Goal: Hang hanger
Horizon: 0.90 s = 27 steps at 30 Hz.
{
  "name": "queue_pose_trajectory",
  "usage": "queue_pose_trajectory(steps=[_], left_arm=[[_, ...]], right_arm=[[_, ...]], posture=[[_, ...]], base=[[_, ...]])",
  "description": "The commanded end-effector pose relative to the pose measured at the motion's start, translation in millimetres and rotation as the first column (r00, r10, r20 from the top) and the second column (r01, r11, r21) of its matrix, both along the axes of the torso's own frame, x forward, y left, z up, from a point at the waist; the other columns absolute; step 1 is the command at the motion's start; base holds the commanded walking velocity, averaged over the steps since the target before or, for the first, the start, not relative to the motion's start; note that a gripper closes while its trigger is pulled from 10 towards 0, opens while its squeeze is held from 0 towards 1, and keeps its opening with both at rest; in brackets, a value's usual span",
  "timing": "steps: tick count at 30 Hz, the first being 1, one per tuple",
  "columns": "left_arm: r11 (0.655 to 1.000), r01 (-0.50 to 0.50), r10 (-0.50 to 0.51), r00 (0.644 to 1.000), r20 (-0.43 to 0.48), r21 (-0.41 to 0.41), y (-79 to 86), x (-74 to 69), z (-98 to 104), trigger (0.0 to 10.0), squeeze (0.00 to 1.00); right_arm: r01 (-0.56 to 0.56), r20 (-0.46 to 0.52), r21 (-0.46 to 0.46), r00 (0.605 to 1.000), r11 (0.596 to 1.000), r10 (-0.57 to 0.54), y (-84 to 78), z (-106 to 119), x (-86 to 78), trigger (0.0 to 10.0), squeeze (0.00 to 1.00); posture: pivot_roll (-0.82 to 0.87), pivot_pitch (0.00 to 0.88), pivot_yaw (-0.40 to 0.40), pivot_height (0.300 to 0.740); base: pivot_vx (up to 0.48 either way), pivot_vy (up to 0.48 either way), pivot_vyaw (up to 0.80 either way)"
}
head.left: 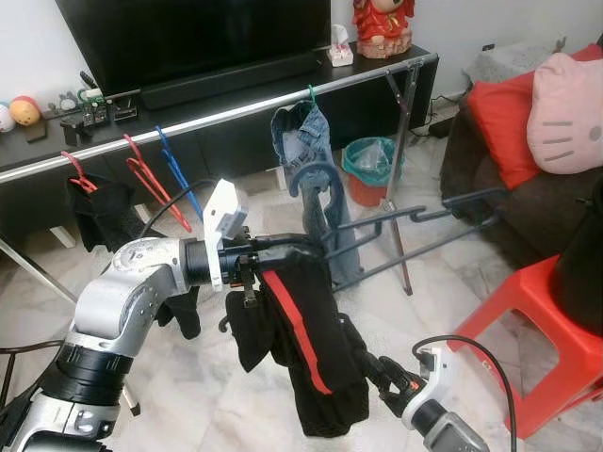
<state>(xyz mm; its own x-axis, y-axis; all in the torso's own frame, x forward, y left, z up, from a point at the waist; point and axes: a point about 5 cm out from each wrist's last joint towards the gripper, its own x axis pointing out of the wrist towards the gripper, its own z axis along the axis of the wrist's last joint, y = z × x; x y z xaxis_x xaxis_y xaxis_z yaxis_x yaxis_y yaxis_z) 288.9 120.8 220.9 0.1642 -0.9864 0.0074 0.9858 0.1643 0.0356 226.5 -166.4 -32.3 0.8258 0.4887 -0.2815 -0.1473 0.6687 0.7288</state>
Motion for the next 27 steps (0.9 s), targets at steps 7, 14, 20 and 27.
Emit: queue_pose_trajectory(steps=[7, 14, 20, 27], left_arm=[[0.991, 0.118, -0.117, 0.993, 0.019, -0.057, -0.5, -13.1, 21.8, 10.0, 0.0], [0.983, 0.172, -0.171, 0.985, 0.022, -0.059, -7.0, -21.6, 24.7, 10.0, 0.0], [0.979, 0.203, -0.202, 0.979, 0.006, -0.024, -17.6, -23.4, 13.9, 10.0, 0.0], [0.971, 0.239, -0.238, 0.971, 0.019, -0.033, -25.2, -26.0, 18.3, 10.0, 0.0]], right_arm=[[-0.013, -0.021, -0.011, 1.0, 1.0, 0.013, 1.7, -2.6, -0.2, 10.0, 0.0], [-0.032, -0.008, 0.005, 0.999, 0.999, 0.032, 5.2, -0.3, 2.5, 10.0, 0.0], [-0.13, 0.071, 0.121, 0.99, 0.984, 0.122, 16.0, 8.7, 0.7, 10.0, 0.0], [-0.22, 0.078, 0.168, 0.975, 0.961, 0.21, 25.7, 8.7, -5.7, 10.0, 0.0]], posture=[[0.11, 0.021, 0.113, 0.74], [0.12, 0.026, 0.114, 0.74], [0.11, 0.027, 0.117, 0.74], [0.11, 0.028, 0.118, 0.74]], base=[[0.0, 0.0, 0.0], [0.0, 0.0, 0.0], [0.0, 0.0, 0.0], [0.0, 0.0, 0.0]])
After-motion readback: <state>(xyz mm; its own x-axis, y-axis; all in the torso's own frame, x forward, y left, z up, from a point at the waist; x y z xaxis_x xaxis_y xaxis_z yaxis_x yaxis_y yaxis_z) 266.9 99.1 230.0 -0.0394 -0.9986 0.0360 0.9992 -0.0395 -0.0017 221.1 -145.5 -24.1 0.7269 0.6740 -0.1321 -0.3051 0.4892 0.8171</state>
